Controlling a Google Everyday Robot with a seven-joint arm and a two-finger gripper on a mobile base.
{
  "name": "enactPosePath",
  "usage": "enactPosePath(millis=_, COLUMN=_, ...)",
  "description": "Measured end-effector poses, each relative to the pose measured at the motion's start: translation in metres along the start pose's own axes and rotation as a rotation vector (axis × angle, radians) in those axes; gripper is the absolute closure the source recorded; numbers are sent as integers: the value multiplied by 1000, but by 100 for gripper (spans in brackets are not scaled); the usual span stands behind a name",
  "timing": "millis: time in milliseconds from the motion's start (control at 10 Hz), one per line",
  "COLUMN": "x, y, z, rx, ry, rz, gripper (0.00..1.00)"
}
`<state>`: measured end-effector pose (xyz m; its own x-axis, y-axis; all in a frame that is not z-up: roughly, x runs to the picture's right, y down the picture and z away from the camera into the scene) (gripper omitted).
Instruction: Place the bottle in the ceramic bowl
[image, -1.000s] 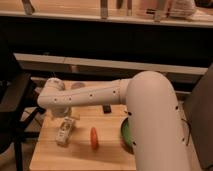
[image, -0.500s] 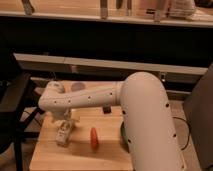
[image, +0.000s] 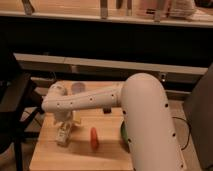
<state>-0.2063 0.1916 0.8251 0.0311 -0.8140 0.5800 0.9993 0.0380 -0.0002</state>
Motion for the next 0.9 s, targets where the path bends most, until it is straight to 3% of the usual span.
enactPosePath(millis=900, x=-3, y=14, z=11, rx=-7, ry=-1, rz=23, gripper=20)
